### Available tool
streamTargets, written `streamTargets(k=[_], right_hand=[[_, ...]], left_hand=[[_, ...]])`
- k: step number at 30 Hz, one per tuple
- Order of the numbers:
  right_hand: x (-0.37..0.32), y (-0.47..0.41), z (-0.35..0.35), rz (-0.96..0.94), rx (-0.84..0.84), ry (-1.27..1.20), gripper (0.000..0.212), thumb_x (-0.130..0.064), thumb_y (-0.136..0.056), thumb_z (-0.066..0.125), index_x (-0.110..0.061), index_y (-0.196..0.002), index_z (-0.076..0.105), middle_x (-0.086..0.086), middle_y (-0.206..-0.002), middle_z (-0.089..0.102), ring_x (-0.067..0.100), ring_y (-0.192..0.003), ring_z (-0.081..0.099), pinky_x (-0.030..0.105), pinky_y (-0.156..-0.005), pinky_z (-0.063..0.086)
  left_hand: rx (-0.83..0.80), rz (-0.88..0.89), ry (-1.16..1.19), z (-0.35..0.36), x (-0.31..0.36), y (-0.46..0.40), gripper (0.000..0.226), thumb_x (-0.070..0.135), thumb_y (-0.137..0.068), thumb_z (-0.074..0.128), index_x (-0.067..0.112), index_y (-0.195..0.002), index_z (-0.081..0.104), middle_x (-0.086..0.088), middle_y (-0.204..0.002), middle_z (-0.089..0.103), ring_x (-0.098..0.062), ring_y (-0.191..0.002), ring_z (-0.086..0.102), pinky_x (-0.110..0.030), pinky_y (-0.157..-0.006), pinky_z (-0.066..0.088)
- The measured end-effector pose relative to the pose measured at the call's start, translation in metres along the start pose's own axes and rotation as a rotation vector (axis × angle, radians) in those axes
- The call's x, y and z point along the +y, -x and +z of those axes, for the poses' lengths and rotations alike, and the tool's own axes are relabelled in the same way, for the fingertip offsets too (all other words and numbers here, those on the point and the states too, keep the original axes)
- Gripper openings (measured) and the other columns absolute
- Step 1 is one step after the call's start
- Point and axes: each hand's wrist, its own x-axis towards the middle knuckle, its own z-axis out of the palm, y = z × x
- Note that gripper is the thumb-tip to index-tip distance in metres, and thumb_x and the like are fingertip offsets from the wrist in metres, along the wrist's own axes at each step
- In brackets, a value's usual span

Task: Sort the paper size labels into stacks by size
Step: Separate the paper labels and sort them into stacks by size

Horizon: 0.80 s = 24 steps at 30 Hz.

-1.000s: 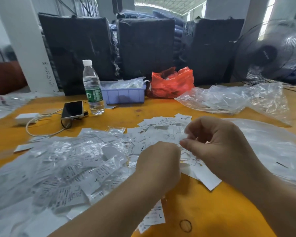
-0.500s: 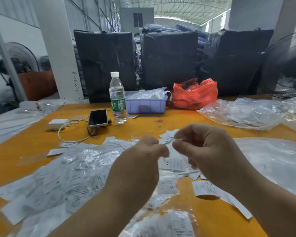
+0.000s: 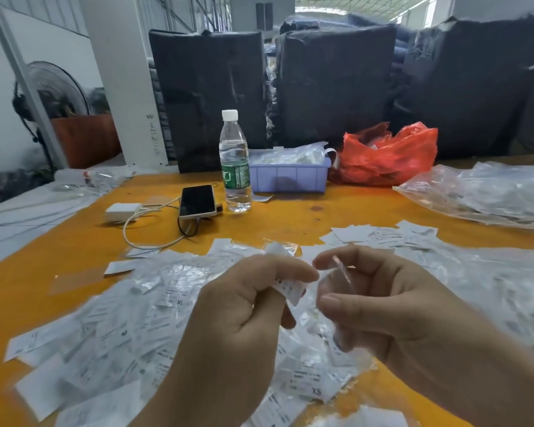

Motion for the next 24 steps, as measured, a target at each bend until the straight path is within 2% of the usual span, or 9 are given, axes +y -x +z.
streamTargets(k=[2, 4, 7, 11, 13, 15, 19, 24], right_hand=[[0.002, 0.003, 0.002, -0.022, -0.005, 0.006, 0.036, 0.002, -0.054, 0.079, -0.014, -0.087, 0.075, 0.012, -0.065, 0.061, 0.019, -0.045, 0.052, 0.025, -0.044, 0.047], [0.003, 0.007, 0.003, -0.032, -0.021, 0.030, 0.038, 0.001, -0.052, 0.080, -0.015, -0.087, 0.074, 0.013, -0.065, 0.062, 0.019, -0.046, 0.053, 0.026, -0.045, 0.047], [0.005, 0.010, 0.004, -0.049, -0.027, 0.066, 0.044, -0.002, -0.047, 0.083, -0.017, -0.087, 0.074, 0.015, -0.067, 0.064, 0.018, -0.046, 0.054, 0.027, -0.045, 0.047], [0.012, 0.012, 0.004, -0.050, 0.001, 0.074, 0.045, 0.005, -0.053, 0.079, -0.016, -0.092, 0.071, 0.018, -0.067, 0.065, 0.020, -0.045, 0.055, 0.026, -0.045, 0.048], [0.015, 0.015, 0.005, -0.058, 0.019, 0.120, 0.052, 0.004, -0.054, 0.079, -0.014, -0.101, 0.067, 0.018, -0.067, 0.066, 0.019, -0.047, 0.056, 0.026, -0.047, 0.048], [0.014, 0.017, 0.005, -0.088, 0.046, 0.190, 0.056, 0.001, -0.056, 0.080, -0.018, -0.106, 0.064, 0.017, -0.068, 0.067, 0.019, -0.050, 0.057, 0.026, -0.050, 0.048], [0.010, 0.017, 0.004, -0.151, 0.104, 0.365, 0.050, -0.012, -0.060, 0.080, -0.043, -0.096, 0.064, 0.011, -0.074, 0.072, 0.020, -0.059, 0.058, 0.032, -0.059, 0.048], [0.011, 0.018, 0.003, -0.175, 0.132, 0.469, 0.051, -0.021, -0.061, 0.079, -0.050, -0.098, 0.059, 0.006, -0.077, 0.074, 0.025, -0.063, 0.058, 0.042, -0.067, 0.045]], left_hand=[[-0.072, -0.088, 0.169, 0.000, 0.003, 0.000, 0.034, 0.014, -0.086, 0.051, 0.037, -0.083, 0.075, 0.009, -0.070, 0.063, -0.003, -0.053, 0.056, -0.019, -0.045, 0.044], [-0.135, -0.159, 0.324, -0.003, 0.004, -0.001, 0.036, 0.015, -0.072, 0.046, 0.028, -0.082, 0.077, 0.007, -0.074, 0.064, -0.008, -0.065, 0.060, -0.026, -0.045, 0.045], [-0.161, -0.178, 0.438, -0.005, 0.004, -0.002, 0.033, 0.018, -0.073, 0.047, 0.019, -0.085, 0.078, 0.007, -0.078, 0.067, -0.013, -0.069, 0.062, -0.028, -0.046, 0.045], [-0.087, -0.154, 0.378, 0.001, 0.001, 0.001, 0.033, 0.012, -0.074, 0.056, 0.032, -0.092, 0.075, 0.000, -0.071, 0.066, -0.015, -0.060, 0.060, -0.025, -0.047, 0.047], [-0.070, -0.152, 0.341, 0.004, 0.000, 0.003, 0.043, 0.012, -0.073, 0.062, 0.045, -0.100, 0.068, -0.001, -0.071, 0.067, -0.014, -0.059, 0.062, -0.024, -0.050, 0.050], [-0.060, -0.168, 0.344, 0.005, 0.000, 0.003, 0.053, 0.011, -0.071, 0.065, 0.050, -0.106, 0.060, -0.001, -0.072, 0.068, -0.014, -0.059, 0.063, -0.024, -0.051, 0.051], [-0.072, -0.220, 0.397, 0.006, 0.002, 0.003, 0.046, 0.011, -0.068, 0.067, 0.045, -0.099, 0.065, -0.001, -0.069, 0.067, -0.015, -0.058, 0.063, -0.024, -0.050, 0.050], [-0.071, -0.201, 0.371, 0.005, -0.001, 0.002, 0.031, 0.021, -0.072, 0.069, 0.044, -0.093, 0.067, -0.002, -0.074, 0.069, -0.014, -0.059, 0.063, -0.024, -0.050, 0.050]])
